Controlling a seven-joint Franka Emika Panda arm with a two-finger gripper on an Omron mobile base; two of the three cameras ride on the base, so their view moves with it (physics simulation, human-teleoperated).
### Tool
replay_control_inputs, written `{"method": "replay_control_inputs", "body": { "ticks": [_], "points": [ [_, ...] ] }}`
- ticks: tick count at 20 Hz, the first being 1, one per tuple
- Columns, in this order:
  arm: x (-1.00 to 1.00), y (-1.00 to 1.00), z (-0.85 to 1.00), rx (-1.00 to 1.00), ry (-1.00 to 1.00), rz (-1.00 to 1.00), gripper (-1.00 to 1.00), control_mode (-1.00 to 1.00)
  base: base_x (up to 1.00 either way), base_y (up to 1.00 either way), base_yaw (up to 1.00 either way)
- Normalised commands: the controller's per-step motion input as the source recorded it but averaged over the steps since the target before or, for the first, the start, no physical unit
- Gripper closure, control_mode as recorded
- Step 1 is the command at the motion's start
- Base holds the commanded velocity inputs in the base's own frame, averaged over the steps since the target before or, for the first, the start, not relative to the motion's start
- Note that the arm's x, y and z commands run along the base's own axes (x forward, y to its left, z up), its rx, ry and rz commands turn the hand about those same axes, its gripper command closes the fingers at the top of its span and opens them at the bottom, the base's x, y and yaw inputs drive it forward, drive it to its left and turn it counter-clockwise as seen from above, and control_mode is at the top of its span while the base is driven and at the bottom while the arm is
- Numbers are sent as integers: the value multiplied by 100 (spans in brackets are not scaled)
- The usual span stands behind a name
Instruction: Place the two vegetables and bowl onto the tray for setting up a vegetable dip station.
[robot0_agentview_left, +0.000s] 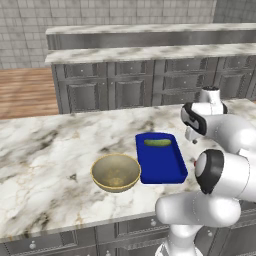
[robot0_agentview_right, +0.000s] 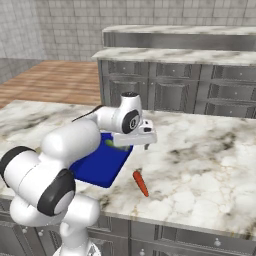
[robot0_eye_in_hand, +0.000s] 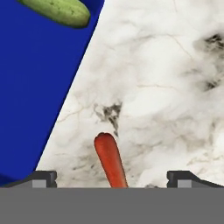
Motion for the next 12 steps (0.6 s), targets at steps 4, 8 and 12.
{"method": "replay_control_inputs", "body": {
  "ticks": [4,8,12],
  "points": [
    [0,-6,-30,0,-3,0,-100,-100,0,0,0],
    [-4,0,-26,0,0,0,-100,-100,0,0,0],
    [-11,0,-18,1,0,0,-100,-100,0,0,0]
  ]
}}
